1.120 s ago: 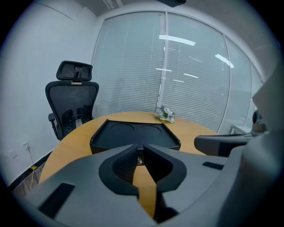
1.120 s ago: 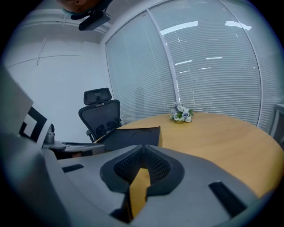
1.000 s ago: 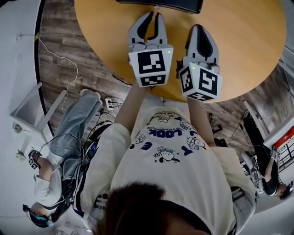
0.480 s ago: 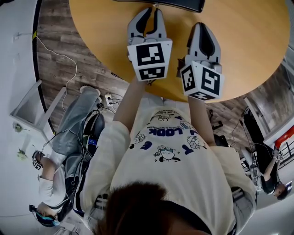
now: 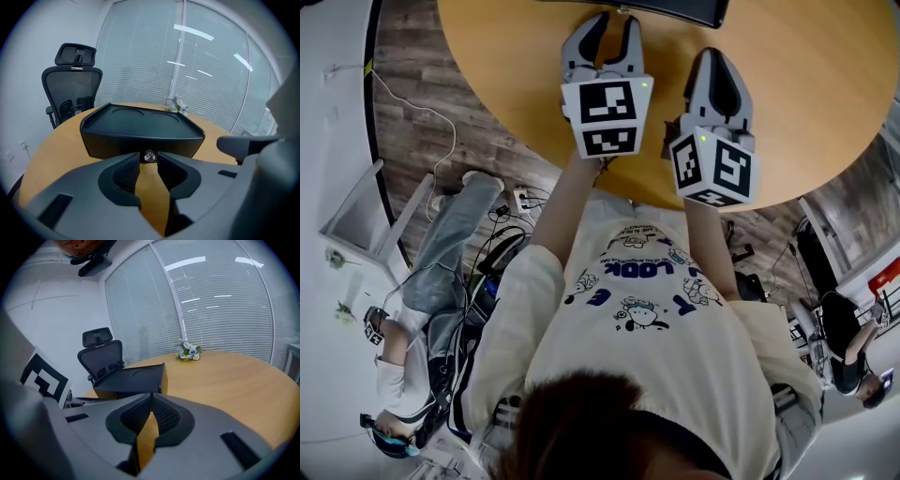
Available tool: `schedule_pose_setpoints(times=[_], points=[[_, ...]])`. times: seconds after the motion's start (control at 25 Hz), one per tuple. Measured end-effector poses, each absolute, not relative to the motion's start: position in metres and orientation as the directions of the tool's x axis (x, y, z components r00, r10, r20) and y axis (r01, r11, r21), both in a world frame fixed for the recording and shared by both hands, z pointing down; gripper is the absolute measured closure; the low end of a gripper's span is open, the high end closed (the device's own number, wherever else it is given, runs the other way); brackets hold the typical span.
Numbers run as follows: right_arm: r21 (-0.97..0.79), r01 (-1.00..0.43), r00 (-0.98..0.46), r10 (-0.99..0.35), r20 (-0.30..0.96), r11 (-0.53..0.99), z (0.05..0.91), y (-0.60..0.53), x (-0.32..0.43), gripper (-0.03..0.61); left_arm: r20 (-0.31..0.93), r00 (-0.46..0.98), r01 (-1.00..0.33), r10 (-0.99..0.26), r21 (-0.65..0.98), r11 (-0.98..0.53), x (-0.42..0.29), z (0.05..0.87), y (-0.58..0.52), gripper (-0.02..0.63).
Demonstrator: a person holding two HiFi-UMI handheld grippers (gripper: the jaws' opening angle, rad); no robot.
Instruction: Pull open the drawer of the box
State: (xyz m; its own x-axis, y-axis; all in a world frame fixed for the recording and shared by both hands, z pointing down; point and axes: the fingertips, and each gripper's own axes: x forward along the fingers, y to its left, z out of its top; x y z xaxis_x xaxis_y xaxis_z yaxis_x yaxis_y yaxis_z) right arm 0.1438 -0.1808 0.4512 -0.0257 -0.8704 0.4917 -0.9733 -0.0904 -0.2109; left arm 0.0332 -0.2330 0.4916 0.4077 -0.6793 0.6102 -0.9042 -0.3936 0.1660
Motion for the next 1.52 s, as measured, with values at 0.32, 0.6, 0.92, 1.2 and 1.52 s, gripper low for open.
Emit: schedule_pose_setpoints(times=[0.32,0.6,0.92,1.2,1.52], points=[[-0.217,-0.972,-0.030,-0.868,0.496,-0.090,0.452,-0.176,0.148,0.541,0.626,0.416,-0.897,-0.659,0.165,-0.410,0.043,0.498,-0.231,0.499],[-0.233,-0.968,-0.042,-0.859,0.510,-0.090,0.460,-0.176,0.147,0.540,0.644,0.404,-0.902,-0.650,0.161,-0.401,0.043,0.507,-0.234,0.499],[-0.244,-0.966,-0.052,-0.858,0.512,-0.087,0.461,-0.173,0.146,0.541,0.647,0.396,-0.907,-0.651,0.163,-0.389,0.046,0.509,-0.238,0.500],[-0.244,-0.965,-0.049,-0.854,0.517,-0.093,0.463,-0.174,0.143,0.541,0.646,0.405,-0.904,-0.647,0.175,-0.391,0.044,0.511,-0.240,0.517],[-0.245,-0.964,-0.041,-0.854,0.518,-0.102,0.463,-0.171,0.147,0.541,0.645,0.391,-0.912,-0.657,0.175,-0.372,0.044,0.514,-0.241,0.538]])
